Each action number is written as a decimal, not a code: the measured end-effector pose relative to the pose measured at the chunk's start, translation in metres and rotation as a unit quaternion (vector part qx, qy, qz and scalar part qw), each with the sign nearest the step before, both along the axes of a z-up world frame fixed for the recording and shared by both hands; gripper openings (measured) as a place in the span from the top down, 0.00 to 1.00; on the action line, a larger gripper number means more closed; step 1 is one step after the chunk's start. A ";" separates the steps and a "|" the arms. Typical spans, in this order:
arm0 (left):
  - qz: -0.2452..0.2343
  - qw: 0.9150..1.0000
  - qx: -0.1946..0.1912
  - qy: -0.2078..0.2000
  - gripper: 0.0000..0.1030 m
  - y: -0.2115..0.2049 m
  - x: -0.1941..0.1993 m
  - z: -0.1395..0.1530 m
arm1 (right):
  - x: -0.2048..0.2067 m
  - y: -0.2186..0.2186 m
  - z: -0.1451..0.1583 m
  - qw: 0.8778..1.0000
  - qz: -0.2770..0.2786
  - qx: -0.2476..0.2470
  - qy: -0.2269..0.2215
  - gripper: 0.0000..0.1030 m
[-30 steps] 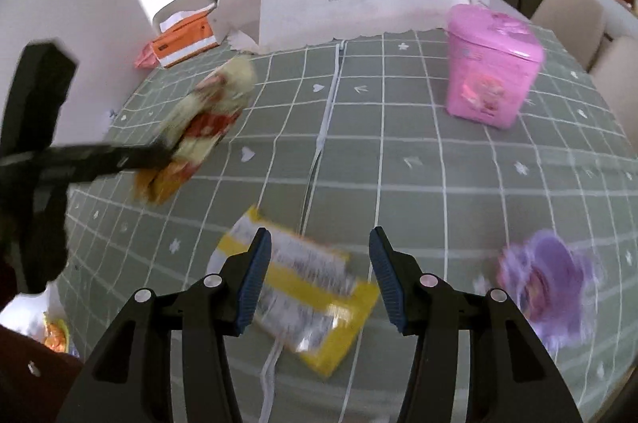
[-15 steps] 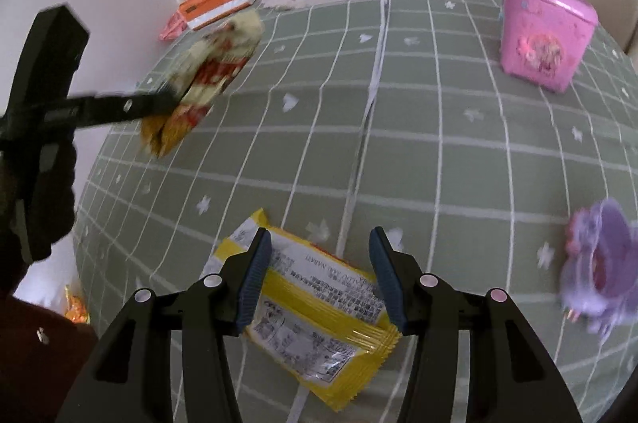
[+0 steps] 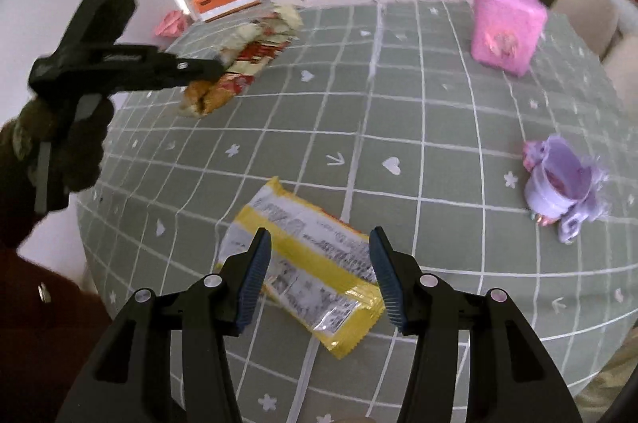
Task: Collect trash
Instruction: 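Grasp the long snack stick packet with the left tool while the right grasps the yellow wrapper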
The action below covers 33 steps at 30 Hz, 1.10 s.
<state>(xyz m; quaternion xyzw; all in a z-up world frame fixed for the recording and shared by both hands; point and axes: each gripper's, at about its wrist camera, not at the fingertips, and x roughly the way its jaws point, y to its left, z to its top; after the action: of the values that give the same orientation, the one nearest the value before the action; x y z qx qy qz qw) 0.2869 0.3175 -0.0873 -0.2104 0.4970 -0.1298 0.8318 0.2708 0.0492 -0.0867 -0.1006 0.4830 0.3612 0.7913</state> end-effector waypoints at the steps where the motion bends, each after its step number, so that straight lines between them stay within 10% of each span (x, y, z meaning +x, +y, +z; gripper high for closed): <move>1: -0.002 1.000 0.000 0.000 0.79 -0.001 -0.001 0.000 | -0.003 0.003 0.002 1.000 0.007 -0.007 -0.009 0.53; 11: 0.026 1.000 -0.007 -0.010 0.79 -0.004 -0.018 0.014 | -0.005 0.036 -0.015 0.983 0.115 -0.118 -0.080 0.53; 33: 0.061 0.997 0.039 0.005 0.79 -0.004 -0.059 0.023 | 0.054 0.048 -0.022 0.995 0.098 -0.029 0.003 0.59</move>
<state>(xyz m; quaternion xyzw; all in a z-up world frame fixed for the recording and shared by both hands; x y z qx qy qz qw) 0.2277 0.3135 -0.0639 -0.2083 0.4925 -0.0583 0.8430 0.3246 0.0971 -0.1090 -0.1692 0.4835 0.4236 0.7471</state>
